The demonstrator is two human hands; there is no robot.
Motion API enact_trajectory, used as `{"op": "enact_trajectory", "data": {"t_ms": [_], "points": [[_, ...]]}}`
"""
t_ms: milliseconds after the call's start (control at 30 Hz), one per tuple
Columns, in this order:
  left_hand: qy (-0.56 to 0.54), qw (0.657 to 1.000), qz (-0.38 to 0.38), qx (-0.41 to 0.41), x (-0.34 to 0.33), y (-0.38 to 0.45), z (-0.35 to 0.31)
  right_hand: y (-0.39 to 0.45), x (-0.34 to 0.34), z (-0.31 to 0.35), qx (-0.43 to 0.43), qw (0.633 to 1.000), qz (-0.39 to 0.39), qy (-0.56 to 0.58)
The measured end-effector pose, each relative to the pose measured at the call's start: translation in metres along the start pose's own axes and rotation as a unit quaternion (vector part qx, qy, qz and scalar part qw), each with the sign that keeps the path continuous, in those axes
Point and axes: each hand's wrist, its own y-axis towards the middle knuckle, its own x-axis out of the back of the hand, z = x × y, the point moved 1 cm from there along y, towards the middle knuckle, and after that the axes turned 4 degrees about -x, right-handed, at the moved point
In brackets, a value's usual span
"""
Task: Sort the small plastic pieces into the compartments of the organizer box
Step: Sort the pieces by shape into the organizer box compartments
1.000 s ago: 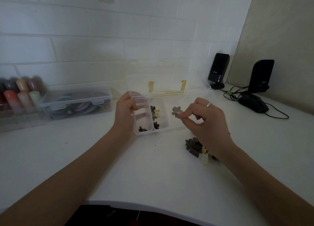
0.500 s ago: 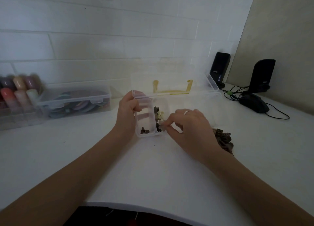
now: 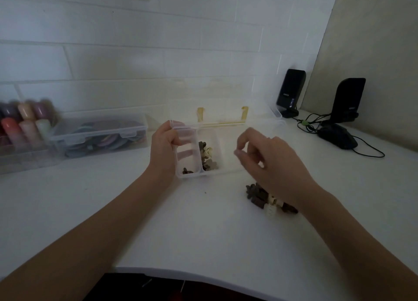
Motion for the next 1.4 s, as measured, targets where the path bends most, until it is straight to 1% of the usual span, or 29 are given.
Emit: {"op": "enact_trajectory", "data": {"t_ms": [33, 100, 167, 233, 300, 333, 400, 433, 467, 500, 533, 567, 667, 733, 800, 833, 933, 967, 1000, 1067, 1200, 1267, 1333, 1400], "points": [[-0.001, 1.0, -0.003, 0.001, 0.002, 0.001, 0.0, 0.0, 0.004, -0.005, -0.005, 1.0, -0.003, -0.018], [-0.001, 1.0, -0.012, 0.004, 0.004, 0.003, 0.0, 0.0, 0.011, -0.02, -0.025, 0.993, 0.022, -0.116], [-0.002, 1.0, -0.025, 0.006, 0.007, 0.005, -0.001, 0.0, 0.02, -0.036, -0.086, 0.975, 0.05, -0.199], [-0.002, 0.999, -0.04, 0.004, 0.01, 0.007, -0.002, -0.002, 0.026, -0.052, -0.165, 0.961, 0.054, -0.216], [0.001, 0.999, -0.052, 0.001, 0.011, 0.007, -0.002, -0.006, 0.025, -0.066, -0.231, 0.948, 0.061, -0.211], [0.0, 0.998, -0.057, 0.0, 0.011, 0.007, -0.003, -0.008, 0.022, -0.069, -0.262, 0.945, 0.082, -0.179], [-0.001, 0.998, -0.065, 0.002, 0.011, 0.007, -0.002, -0.012, 0.014, -0.069, -0.318, 0.932, 0.161, -0.072], [-0.002, 0.998, -0.066, 0.004, 0.011, 0.007, -0.002, -0.013, 0.008, -0.068, -0.324, 0.92, 0.216, -0.045], [-0.002, 0.998, -0.067, 0.005, 0.011, 0.007, -0.002, -0.013, 0.001, -0.067, -0.316, 0.908, 0.27, -0.047], [-0.003, 0.998, -0.069, 0.006, 0.011, 0.007, -0.002, -0.013, -0.006, -0.065, -0.313, 0.898, 0.306, -0.051], [-0.003, 0.997, -0.071, 0.006, 0.011, 0.007, -0.002, -0.014, -0.011, -0.062, -0.309, 0.896, 0.316, -0.046], [-0.002, 0.997, -0.073, 0.006, 0.011, 0.008, -0.002, -0.014, -0.016, -0.057, -0.298, 0.901, 0.315, -0.032], [0.006, 0.997, -0.078, 0.001, 0.01, 0.007, -0.002, -0.011, -0.025, -0.038, -0.282, 0.911, 0.294, 0.073], [0.009, 0.997, -0.079, -0.002, 0.01, 0.007, -0.003, -0.01, -0.027, -0.028, -0.279, 0.904, 0.296, 0.133], [0.012, 0.997, -0.078, -0.002, 0.01, 0.007, -0.002, -0.008, -0.02, -0.028, -0.281, 0.889, 0.312, 0.181], [0.014, 0.997, -0.077, -0.002, 0.011, 0.008, -0.002, -0.009, -0.015, -0.028, -0.268, 0.885, 0.334, 0.182], [0.014, 0.997, -0.076, -0.004, 0.011, 0.009, -0.001, -0.013, -0.003, -0.028, -0.157, 0.883, 0.429, 0.11], [0.014, 0.997, -0.076, -0.005, 0.011, 0.009, -0.001, -0.015, -0.002, -0.028, -0.13, 0.878, 0.452, 0.092], [0.014, 0.997, -0.077, -0.006, 0.011, 0.009, -0.001, -0.016, -0.003, -0.027, -0.117, 0.877, 0.459, 0.079], [0.012, 0.997, -0.078, -0.005, 0.011, 0.009, -0.001, -0.015, -0.009, -0.023, -0.104, 0.893, 0.43, 0.079], [0.008, 0.997, -0.076, -0.004, 0.01, 0.009, -0.001, -0.014, -0.022, -0.013, -0.073, 0.945, 0.291, 0.129], [0.008, 0.997, -0.076, -0.006, 0.01, 0.008, -0.001, -0.013, -0.024, -0.01, -0.073, 0.952, 0.265, 0.137], [0.011, 0.997, -0.074, -0.007, 0.01, 0.009, -0.001, -0.012, -0.023, -0.01, -0.089, 0.95, 0.252, 0.162], [0.012, 0.997, -0.075, -0.006, 0.01, 0.009, -0.001, -0.009, -0.02, -0.014, -0.115, 0.954, 0.203, 0.189]]}}
